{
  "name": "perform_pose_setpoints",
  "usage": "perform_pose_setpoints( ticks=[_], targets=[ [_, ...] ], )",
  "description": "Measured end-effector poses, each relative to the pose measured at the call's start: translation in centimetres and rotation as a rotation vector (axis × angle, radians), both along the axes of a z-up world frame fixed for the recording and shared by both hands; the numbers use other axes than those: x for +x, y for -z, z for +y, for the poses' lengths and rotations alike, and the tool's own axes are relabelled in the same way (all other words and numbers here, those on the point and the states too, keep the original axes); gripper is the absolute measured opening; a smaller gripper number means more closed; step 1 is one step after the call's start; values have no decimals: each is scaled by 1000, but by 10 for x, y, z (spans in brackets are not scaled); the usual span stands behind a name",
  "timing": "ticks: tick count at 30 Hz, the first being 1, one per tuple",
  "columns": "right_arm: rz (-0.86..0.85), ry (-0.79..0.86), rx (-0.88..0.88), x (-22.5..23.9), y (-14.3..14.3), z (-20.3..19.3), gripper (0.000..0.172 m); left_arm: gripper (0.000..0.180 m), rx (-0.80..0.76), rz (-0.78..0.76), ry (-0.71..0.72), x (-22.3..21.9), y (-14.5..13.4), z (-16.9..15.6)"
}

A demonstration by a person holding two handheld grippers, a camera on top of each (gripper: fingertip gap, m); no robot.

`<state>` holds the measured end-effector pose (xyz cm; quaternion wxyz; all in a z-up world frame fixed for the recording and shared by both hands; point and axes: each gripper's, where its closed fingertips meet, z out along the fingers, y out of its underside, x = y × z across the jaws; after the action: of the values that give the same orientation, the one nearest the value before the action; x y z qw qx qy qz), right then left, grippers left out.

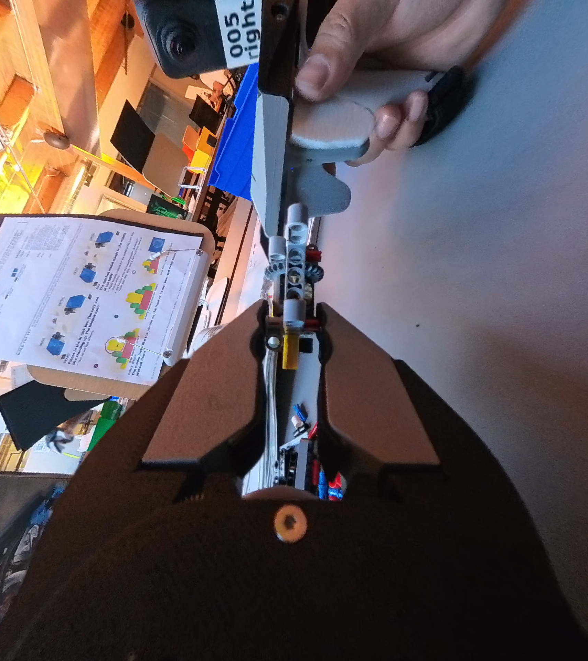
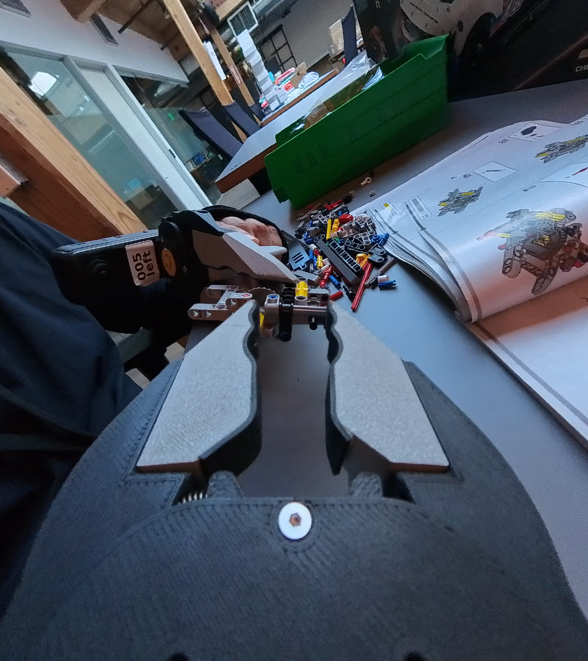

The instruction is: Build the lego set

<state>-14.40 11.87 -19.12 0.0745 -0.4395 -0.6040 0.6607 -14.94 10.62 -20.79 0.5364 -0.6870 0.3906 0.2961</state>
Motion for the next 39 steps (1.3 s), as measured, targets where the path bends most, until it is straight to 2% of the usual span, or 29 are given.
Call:
perform_pose_setpoints(
  ticks=[4,9,13,19,21,29,35,39],
  targets=[
    [-13,47,-4,-5,1,7,50,23,14,-1,4,1,-3,-1],
    [-26,-13,13,0,4,-2,54,23,8,9,10,3,-1,0],
    [-36,-35,18,1,6,-6,40,23,9,2,25,5,-1,-1],
    [-49,-64,-54,4,2,-3,32,24,4,-11,20,4,-1,-1],
    [-53,-60,-52,3,3,-3,33,23,4,2,15,4,-1,-1],
    [-96,-24,-22,0,10,1,55,23,-20,14,-42,-5,3,0],
    [-109,-25,-24,0,12,3,50,23,-41,89,-45,-1,8,1],
    [-130,-45,17,2,18,-3,42,24,-54,66,-63,-2,9,1]
  ],
)
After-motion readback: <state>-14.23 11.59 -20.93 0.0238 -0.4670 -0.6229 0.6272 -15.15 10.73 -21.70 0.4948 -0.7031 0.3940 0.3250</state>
